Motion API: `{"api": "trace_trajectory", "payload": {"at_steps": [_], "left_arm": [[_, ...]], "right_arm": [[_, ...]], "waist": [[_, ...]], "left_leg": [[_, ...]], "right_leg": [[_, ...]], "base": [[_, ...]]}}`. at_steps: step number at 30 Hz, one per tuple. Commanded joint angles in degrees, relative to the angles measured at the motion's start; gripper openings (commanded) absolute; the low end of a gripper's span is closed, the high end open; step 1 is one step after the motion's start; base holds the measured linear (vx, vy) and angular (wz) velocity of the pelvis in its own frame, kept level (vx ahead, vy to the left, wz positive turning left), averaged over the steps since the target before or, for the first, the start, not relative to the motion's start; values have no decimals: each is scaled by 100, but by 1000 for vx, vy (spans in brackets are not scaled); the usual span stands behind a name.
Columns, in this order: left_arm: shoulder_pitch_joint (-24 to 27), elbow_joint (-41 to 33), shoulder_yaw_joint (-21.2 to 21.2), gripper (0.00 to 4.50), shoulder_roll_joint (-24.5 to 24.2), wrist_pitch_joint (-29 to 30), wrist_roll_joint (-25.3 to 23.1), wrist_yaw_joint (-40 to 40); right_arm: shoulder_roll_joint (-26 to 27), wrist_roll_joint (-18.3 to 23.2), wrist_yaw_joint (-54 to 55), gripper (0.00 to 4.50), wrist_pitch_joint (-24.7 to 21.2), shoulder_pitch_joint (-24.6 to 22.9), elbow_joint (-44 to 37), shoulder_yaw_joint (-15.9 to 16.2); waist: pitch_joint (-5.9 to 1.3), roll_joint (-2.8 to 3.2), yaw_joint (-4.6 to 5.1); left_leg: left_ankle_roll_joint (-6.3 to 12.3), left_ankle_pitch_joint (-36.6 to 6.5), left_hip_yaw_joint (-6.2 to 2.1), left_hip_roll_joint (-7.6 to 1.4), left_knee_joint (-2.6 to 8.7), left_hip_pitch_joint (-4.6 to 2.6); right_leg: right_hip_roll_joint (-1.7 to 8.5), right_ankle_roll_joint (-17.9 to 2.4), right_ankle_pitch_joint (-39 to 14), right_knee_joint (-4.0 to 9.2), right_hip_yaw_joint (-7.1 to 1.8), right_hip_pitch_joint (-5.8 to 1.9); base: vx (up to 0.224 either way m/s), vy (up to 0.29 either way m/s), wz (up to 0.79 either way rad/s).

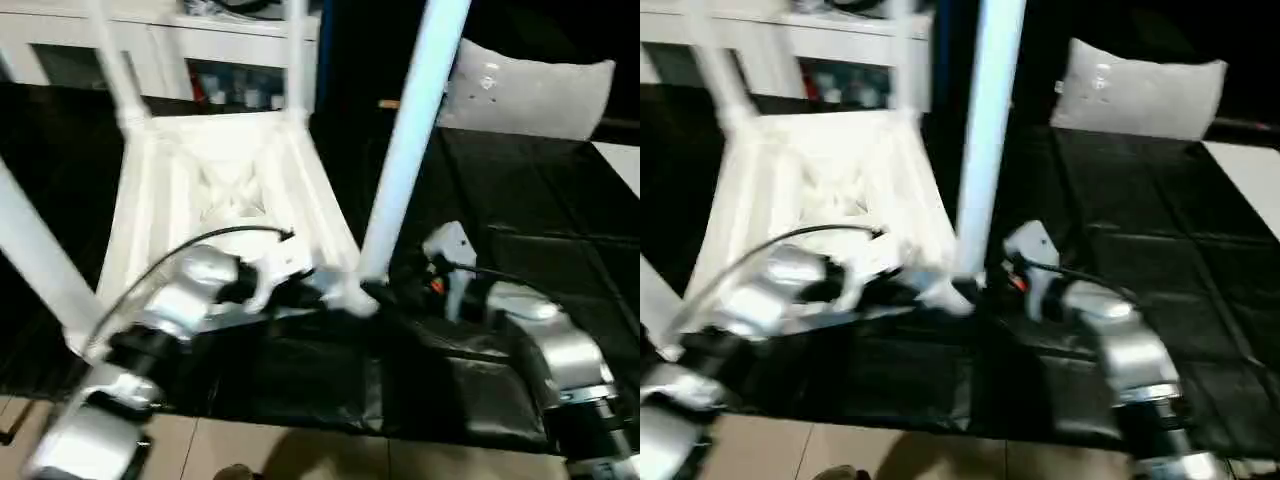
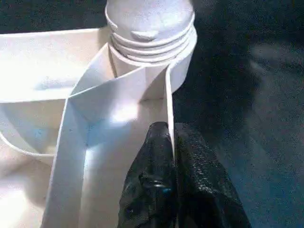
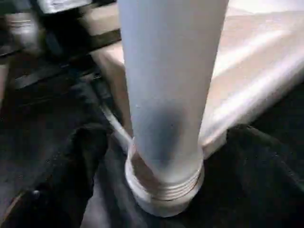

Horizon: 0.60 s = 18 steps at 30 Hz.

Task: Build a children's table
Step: Rotate leg to tighten

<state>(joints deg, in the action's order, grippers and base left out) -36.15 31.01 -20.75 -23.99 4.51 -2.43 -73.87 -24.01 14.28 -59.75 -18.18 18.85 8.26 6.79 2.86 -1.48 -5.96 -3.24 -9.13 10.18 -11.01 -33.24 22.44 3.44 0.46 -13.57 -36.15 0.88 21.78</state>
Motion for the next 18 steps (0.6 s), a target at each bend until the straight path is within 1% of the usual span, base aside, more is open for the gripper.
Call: {"api": "trace_trajectory", "payload": {"at_steps": [1, 4, 5, 6, 7, 8, 9, 10, 11, 13, 14, 16, 17, 18], "left_arm": [[-33, -204, -331, 0, -9, -312, 37, -685], [-53, -203, -402, 0, -88, -451, 52, -924], [-78, -188, -456, 0, -134, -573, 52, -1070], [-98, -180, -499, 0, -164, -642, 45, -1173], [-107, -171, -514, 0, -175, -671, 45, -1214], [-113, -165, -525, 0, -182, -691, 45, -1242], [-125, -202, -588, 0, -200, -751, 67, -1391], [-128, -215, -606, 0, -200, -771, 80, -1454], [-133, -229, -641, 0, -204, -816, 73, -1515], [-135, -236, -666, 0, -206, -850, 62, -1550], [-129, -242, -684, 0, -210, -894, 38, -1601], [-130, -233, -688, 0, -214, -931, 34, -1630], [-134, -220, -694, 0, -216, -950, 25, -1626], [-136, -211, -696, 0, -217, -961, 19, -1625]], "right_arm": [[-165, 207, -603, 442, 166, 156, 134, 52], [-230, 280, -910, 442, 164, 227, 251, 116], [-260, 333, -1113, 426, 172, 282, 345, 166], [-276, 365, -1266, 415, 175, 325, 416, 209], [-281, 373, -1335, 407, 187, 343, 450, 221], [-285, 378, -1384, 407, 195, 356, 474, 230], [-281, 423, -1611, 397, 133, 415, 546, 310], [-278, 451, -1704, 383, 118, 441, 587, 337], [-288, 467, -1808, 370, 86, 462, 613, 388], [-299, 464, -1870, 365, 80, 473, 631, 429], [-314, 442, -1983, 352, 78, 492, 667, 506], [-305, 424, -2036, 327, 100, 508, 699, 537], [-308, 419, -2066, 327, 99, 514, 709, 553], [-311, 417, -2085, 317, 100, 518, 718, 562]], "waist": [[-368, -4, 14], [-364, 20, -54], [-369, -17, -61], [-367, 7, -79], [-365, 11, -85], [-369, 2, -100], [-371, -37, -111], [-375, -26, -121], [-369, -15, -151], [-373, -20, -176], [-368, -41, -184], [-369, -36, -189], [-369, -39, -188], [-368, -40, -187]], "left_leg": [[238, -939, -41, -236, 326, -187], [253, -897, -26, -252, 317, -203], [269, -935, -22, -247, 310, -203], [258, -927, -28, -254, 318, -194], [231, -960, -26, -261, 323, -203], [217, -973, -21, -260, 318, -207], [231, -960, -16, -256, 316, -203], [235, -952, -19, -255, 313, -197], [222, -981, -18, -262, 316, -200], [207, -992, -18, -266, 316, -204], [210, -987, -18, -260, 319, -194], [186, -1000, -19, -261, 322, -196], [176, -1020, -20, -259, 323, -193], [172, -1024, -20, -257, 324, -191]], "right_leg": [[401, -1437, 446, 369, -161, -223], [395, -1504, 427, 343, -148, -184], [400, -1515, 378, 351, -144, -191], [410, -1511, 314, 344, -139, -192], [406, -1507, 260, 347, -137, -178], [413, -1508, 250, 343, -140, -176], [413, -1505, 243, 346, -138, -183], [420, -1510, 230, 335, -136, -189], [429, -1491, 115, 349, -137, -172], [424, -1475, 103, 343, -139, -167], [428, -1461, 70, 345, -137, -170], [436, -1436, -7, 351, -140, -164], [434, -1430, -42, 353, -139, -165], [433, -1425, -58, 355, -139, -164]], "base": [[0, 0, 0], [0, 0, 0], [0, 0, 0], [0, 0, 0], [0, 0, 0], [0, 0, 0], [0, 0, 0], [0, 0, 0], [0, 0, 0], [0, 0, 0], [0, 0, 0], [0, 0, 0], [0, 0, 0], [0, 0, 0]]}}
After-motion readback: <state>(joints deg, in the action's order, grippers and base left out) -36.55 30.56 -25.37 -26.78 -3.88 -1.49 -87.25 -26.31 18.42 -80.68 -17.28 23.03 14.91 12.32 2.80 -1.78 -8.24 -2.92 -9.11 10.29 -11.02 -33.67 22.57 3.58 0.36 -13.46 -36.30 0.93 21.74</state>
